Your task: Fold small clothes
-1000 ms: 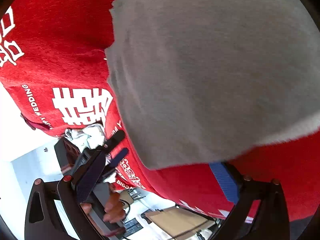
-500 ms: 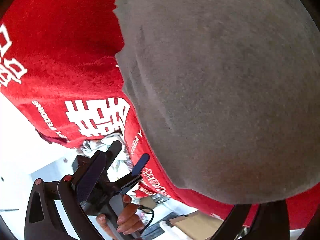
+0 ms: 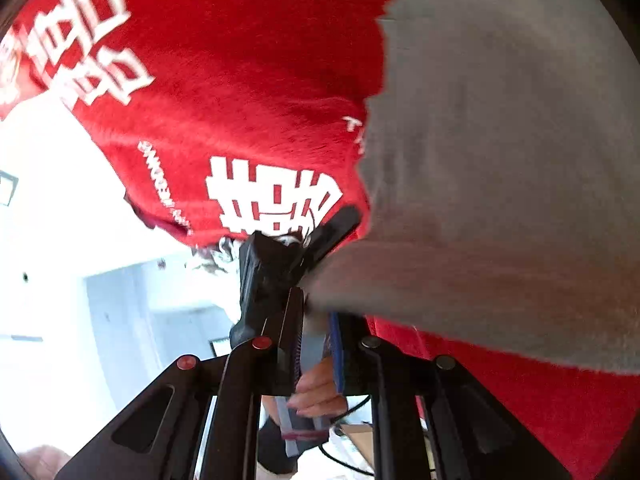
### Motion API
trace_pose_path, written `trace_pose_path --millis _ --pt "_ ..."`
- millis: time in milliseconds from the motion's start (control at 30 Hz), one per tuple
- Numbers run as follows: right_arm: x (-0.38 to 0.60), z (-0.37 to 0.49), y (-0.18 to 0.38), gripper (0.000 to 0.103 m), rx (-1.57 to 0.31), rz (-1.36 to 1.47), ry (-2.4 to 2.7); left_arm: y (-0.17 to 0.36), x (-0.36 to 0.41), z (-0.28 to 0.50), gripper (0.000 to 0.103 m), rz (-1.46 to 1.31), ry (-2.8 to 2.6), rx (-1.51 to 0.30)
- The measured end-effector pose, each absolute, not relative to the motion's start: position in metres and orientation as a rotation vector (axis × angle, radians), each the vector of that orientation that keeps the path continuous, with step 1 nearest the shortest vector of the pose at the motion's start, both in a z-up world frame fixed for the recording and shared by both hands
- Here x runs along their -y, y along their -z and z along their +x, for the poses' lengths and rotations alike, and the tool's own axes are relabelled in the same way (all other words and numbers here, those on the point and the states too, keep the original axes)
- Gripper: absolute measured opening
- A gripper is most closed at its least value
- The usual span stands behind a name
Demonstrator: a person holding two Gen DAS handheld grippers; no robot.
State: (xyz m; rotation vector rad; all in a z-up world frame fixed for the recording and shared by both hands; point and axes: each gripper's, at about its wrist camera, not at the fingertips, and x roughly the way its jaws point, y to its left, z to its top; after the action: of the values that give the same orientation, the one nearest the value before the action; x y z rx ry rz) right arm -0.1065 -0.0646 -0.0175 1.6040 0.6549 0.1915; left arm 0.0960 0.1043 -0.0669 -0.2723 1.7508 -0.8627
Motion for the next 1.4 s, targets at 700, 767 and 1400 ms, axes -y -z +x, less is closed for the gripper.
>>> trace_pose_path --millis 700,767,1400 --pt "0.07 -0.177 0.037 0.1 -0.886 1.521 0.019 0.069 -0.051 0.087 0.102 -0.112 0.921 -1.725" --pt "0.084 -0.173 0.024 0.098 -0.898 1.435 0.051 0.068 -0.046 0.081 0.101 -0.048 0.929 -1.711" --pt "0.173 -0.198 0.068 0.023 -0.86 1.466 0.108 -0.04 0.016 0.023 0.016 0.171 1.169 -1.447"
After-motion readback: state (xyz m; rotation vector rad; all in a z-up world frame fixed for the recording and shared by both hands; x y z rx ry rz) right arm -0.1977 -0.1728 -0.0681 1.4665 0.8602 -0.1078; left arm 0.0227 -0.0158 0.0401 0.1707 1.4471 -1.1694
